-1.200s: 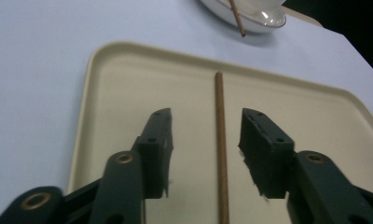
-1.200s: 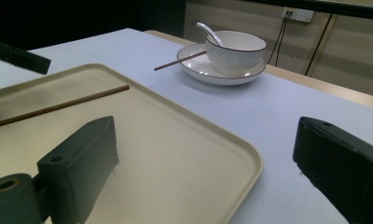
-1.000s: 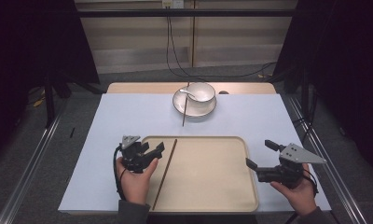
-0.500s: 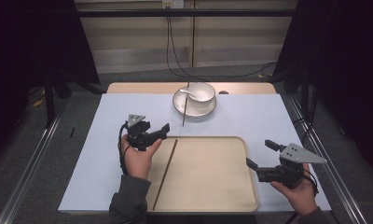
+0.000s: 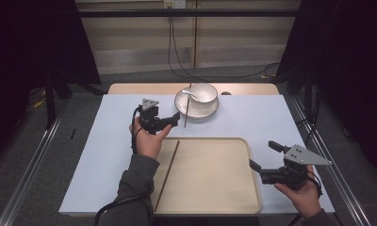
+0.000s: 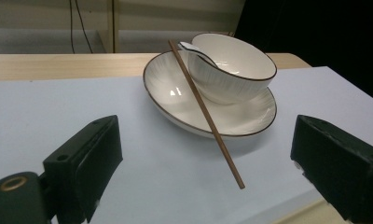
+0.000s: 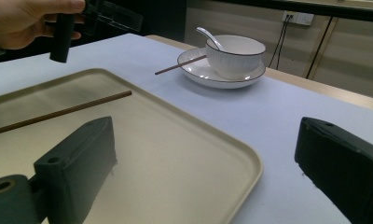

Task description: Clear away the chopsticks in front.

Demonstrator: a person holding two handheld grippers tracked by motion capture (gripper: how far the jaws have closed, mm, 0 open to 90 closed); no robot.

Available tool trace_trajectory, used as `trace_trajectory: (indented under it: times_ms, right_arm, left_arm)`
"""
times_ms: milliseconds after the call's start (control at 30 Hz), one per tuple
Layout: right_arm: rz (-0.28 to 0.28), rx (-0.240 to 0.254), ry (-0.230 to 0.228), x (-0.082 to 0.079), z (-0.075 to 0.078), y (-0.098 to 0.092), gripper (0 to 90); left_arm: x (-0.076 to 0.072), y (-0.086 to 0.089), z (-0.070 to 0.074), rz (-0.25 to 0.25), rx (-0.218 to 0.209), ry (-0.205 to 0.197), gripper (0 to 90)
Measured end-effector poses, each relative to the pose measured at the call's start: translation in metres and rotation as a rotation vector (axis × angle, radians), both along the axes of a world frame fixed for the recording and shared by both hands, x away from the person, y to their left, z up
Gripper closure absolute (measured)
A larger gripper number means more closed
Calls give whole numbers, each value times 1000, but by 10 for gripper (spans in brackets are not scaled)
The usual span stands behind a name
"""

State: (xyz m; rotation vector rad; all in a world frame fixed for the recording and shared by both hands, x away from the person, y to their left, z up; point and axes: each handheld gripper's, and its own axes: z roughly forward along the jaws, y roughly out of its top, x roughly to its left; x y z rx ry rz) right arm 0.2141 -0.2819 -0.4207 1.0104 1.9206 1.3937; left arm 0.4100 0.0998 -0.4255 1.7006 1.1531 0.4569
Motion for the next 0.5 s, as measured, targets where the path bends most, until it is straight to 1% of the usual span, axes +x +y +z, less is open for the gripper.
trace_trajectory:
  times_ms: [33, 200, 233, 300, 367, 500]
  right_arm:
    - [1, -4, 0, 0, 0, 0, 48]
    - [0, -4, -3, 0, 0, 0, 48]
    - [2, -6, -2, 0, 0, 0, 48]
    - [0, -5, -1, 0, 0, 0, 48]
    - [-3, -3, -5, 0, 0, -1, 48]
    - [-8, -3, -4, 0, 0, -1, 48]
  left_arm:
    - [2, -2, 0, 0, 9, -4, 85]
    - [21, -12, -6, -16, 36, 12, 98]
    - [23, -13, -7, -13, 46, 15, 101]
    - [30, -15, -10, -17, 49, 21, 103]
    - [38, -18, -12, -12, 68, 28, 111]
    - [49, -21, -17, -8, 63, 51, 118]
